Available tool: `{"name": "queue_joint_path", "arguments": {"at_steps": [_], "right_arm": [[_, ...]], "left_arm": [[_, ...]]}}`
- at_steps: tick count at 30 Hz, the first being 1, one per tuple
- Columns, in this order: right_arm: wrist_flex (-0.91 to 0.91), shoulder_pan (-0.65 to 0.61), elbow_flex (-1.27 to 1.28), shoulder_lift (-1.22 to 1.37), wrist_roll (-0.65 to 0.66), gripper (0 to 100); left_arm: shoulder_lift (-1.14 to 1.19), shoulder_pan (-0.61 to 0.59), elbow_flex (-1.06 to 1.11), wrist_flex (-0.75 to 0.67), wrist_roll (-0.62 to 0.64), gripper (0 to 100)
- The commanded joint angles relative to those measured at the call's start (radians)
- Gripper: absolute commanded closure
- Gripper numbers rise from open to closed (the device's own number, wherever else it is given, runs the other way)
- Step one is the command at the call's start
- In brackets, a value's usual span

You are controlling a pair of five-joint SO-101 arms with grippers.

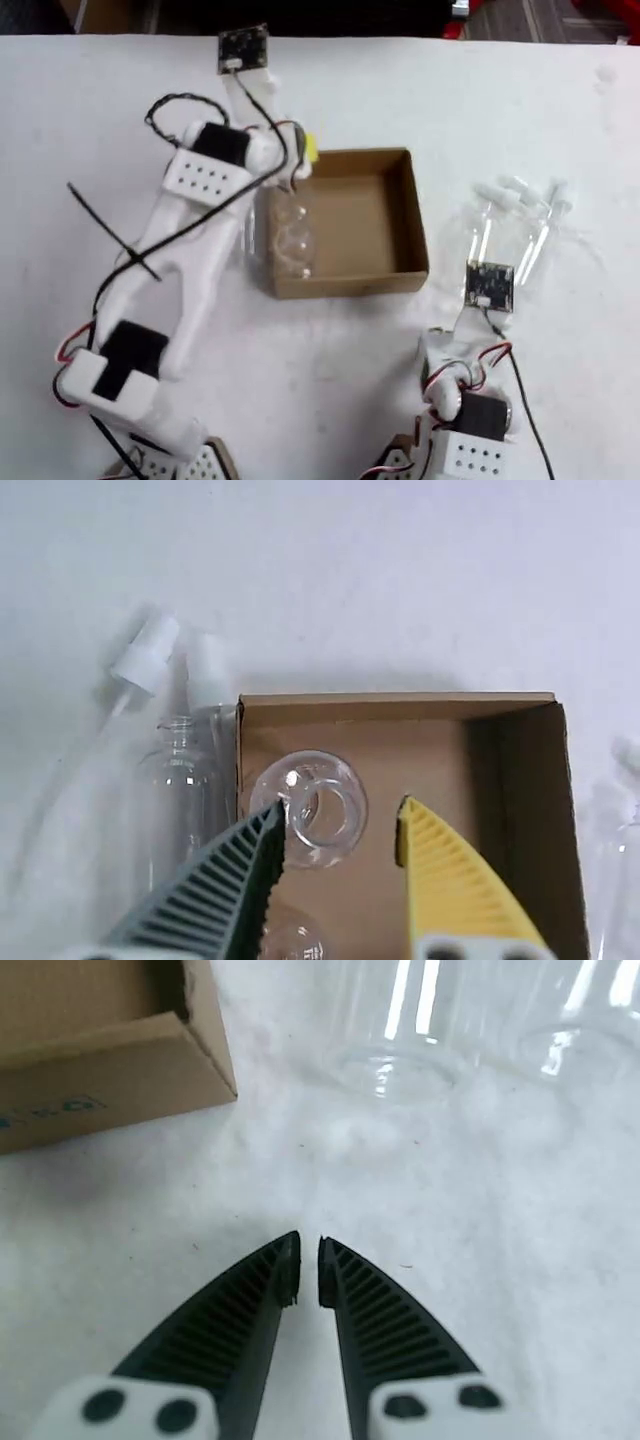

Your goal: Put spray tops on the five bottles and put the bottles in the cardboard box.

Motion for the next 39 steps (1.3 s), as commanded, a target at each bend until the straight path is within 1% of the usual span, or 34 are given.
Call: {"name": "queue_joint_path", "arguments": {"at_steps": [1, 6, 15, 17, 21, 25, 30, 39], "right_arm": [[0.002, 0.008, 0.009, -0.004, -0.009, 98.1], [0.002, 0.008, 0.009, -0.004, -0.009, 98.1], [0.002, 0.008, 0.009, -0.004, -0.009, 98.1], [0.002, 0.008, 0.009, -0.004, -0.009, 98.1], [0.002, 0.008, 0.009, -0.004, -0.009, 98.1], [0.002, 0.008, 0.009, -0.004, -0.009, 98.1], [0.002, 0.008, 0.009, -0.004, -0.009, 98.1], [0.002, 0.008, 0.009, -0.004, -0.009, 98.1]], "left_arm": [[0.022, 0.005, -0.048, 0.003, 0.017, 82], [0.064, 0.004, -0.049, -0.025, 0.017, 82], [0.067, 0.005, -0.049, -0.028, 0.018, 83], [0.067, 0.005, -0.049, -0.028, 0.018, 86], [0.067, 0.010, -0.049, -0.028, 0.018, 99], [0.067, 0.012, -0.051, -0.029, 0.018, 94], [0.067, 0.010, -0.051, -0.049, 0.015, 98], [0.031, 0.016, -0.051, -0.028, 0.014, 98]]}}
